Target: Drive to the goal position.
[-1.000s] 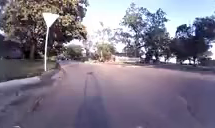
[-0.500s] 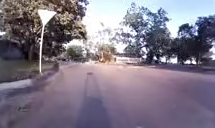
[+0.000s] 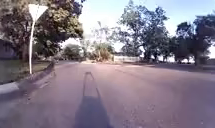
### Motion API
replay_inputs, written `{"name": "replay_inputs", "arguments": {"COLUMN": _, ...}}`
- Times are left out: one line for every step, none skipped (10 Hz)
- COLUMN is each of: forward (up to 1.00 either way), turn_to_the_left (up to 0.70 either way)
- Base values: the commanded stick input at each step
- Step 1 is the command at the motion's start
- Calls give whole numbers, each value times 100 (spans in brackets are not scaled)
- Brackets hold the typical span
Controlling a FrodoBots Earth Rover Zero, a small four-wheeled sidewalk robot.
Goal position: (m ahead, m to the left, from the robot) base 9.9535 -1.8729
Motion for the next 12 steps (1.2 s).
{"name": "replay_inputs", "arguments": {"forward": 100, "turn_to_the_left": -40}}
{"name": "replay_inputs", "arguments": {"forward": 100, "turn_to_the_left": -17}}
{"name": "replay_inputs", "arguments": {"forward": 100, "turn_to_the_left": -1}}
{"name": "replay_inputs", "arguments": {"forward": 100, "turn_to_the_left": 0}}
{"name": "replay_inputs", "arguments": {"forward": 100, "turn_to_the_left": 0}}
{"name": "replay_inputs", "arguments": {"forward": 100, "turn_to_the_left": 0}}
{"name": "replay_inputs", "arguments": {"forward": 100, "turn_to_the_left": 0}}
{"name": "replay_inputs", "arguments": {"forward": 100, "turn_to_the_left": 0}}
{"name": "replay_inputs", "arguments": {"forward": 100, "turn_to_the_left": 0}}
{"name": "replay_inputs", "arguments": {"forward": 100, "turn_to_the_left": -1}}
{"name": "replay_inputs", "arguments": {"forward": 100, "turn_to_the_left": -15}}
{"name": "replay_inputs", "arguments": {"forward": 100, "turn_to_the_left": -24}}
